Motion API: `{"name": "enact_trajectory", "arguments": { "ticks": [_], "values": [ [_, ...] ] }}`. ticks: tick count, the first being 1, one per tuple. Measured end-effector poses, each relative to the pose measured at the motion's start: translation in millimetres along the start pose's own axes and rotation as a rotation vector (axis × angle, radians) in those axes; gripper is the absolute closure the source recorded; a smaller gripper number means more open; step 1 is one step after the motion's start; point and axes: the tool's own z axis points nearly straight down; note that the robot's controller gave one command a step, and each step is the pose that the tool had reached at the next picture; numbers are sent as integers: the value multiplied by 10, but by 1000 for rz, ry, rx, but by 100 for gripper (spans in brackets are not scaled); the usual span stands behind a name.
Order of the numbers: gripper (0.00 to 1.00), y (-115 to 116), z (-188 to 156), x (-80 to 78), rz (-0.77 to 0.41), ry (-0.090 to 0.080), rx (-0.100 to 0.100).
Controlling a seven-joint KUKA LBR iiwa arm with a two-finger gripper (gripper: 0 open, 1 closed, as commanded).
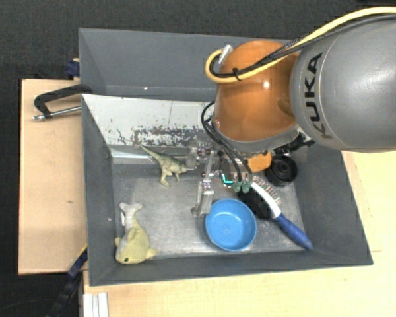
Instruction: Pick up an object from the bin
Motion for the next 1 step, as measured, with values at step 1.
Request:
{"name": "enact_trajectory", "arguments": {
  "ticks": [1],
  "values": [
    [0,-653,727,56,-209,-1,3]
  ]
}}
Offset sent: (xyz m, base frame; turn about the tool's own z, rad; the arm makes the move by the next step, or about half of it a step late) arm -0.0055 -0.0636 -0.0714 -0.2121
